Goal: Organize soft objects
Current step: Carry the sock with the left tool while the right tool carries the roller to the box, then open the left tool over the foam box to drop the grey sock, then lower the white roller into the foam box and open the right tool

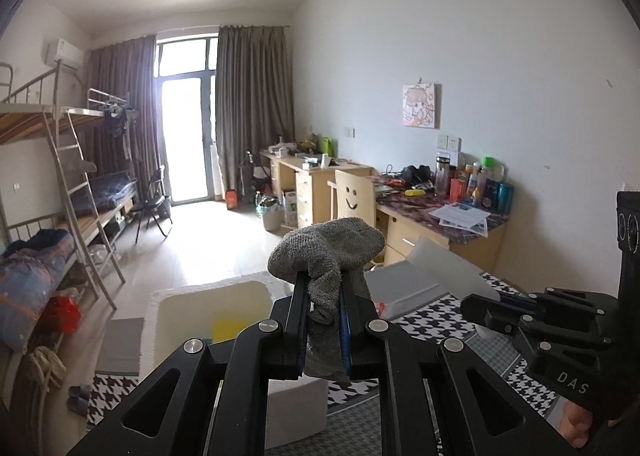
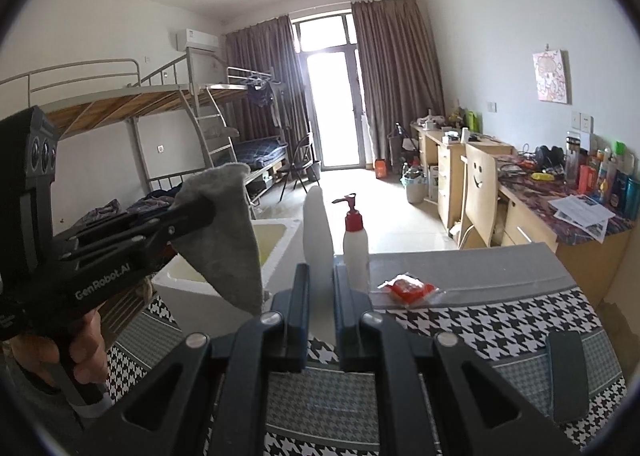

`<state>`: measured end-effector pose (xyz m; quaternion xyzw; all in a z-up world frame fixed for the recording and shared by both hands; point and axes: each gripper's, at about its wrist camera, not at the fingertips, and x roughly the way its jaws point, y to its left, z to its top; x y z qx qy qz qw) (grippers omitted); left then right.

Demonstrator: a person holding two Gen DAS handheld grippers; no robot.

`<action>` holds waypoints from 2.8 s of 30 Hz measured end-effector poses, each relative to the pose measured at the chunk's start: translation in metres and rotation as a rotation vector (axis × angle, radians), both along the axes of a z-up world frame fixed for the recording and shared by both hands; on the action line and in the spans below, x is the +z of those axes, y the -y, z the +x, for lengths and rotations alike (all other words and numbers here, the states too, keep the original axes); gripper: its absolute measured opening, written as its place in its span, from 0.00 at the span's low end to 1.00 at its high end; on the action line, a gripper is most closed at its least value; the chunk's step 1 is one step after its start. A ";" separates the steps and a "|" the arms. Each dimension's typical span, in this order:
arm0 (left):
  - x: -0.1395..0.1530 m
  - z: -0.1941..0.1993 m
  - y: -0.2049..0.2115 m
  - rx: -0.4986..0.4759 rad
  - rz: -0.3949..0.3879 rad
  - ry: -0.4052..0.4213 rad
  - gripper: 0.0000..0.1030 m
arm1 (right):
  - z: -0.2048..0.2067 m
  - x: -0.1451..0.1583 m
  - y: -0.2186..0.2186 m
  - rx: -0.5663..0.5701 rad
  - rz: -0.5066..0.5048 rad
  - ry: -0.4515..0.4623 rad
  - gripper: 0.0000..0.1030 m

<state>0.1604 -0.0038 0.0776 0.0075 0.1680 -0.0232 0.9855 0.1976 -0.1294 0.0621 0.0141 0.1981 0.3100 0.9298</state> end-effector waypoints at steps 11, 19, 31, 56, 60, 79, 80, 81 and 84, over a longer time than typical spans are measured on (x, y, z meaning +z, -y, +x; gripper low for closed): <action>0.010 0.003 -0.017 0.113 0.006 0.037 0.13 | 0.005 0.010 -0.020 0.045 -0.013 0.009 0.13; 0.004 0.006 -0.036 0.205 0.006 0.028 0.13 | 0.008 0.012 -0.042 0.099 -0.035 0.009 0.13; -0.007 0.017 -0.056 0.277 0.004 -0.016 0.13 | 0.019 0.009 -0.072 0.176 -0.059 -0.008 0.13; -0.020 0.023 -0.100 0.367 -0.037 -0.066 0.97 | 0.036 0.001 -0.103 0.175 -0.114 -0.048 0.13; -0.018 0.018 -0.102 0.378 -0.017 -0.049 0.99 | 0.035 -0.001 -0.111 0.189 -0.124 -0.051 0.13; -0.020 -0.006 -0.118 0.421 -0.019 -0.038 0.99 | 0.041 -0.004 -0.136 0.237 -0.147 -0.067 0.14; -0.021 -0.007 -0.119 0.423 -0.019 -0.038 0.99 | 0.042 -0.005 -0.136 0.240 -0.148 -0.068 0.13; -0.021 -0.008 -0.118 0.425 -0.017 -0.039 0.99 | 0.042 -0.006 -0.138 0.244 -0.150 -0.069 0.14; -0.022 -0.012 -0.121 0.438 -0.021 -0.038 0.99 | 0.044 -0.008 -0.142 0.251 -0.155 -0.075 0.14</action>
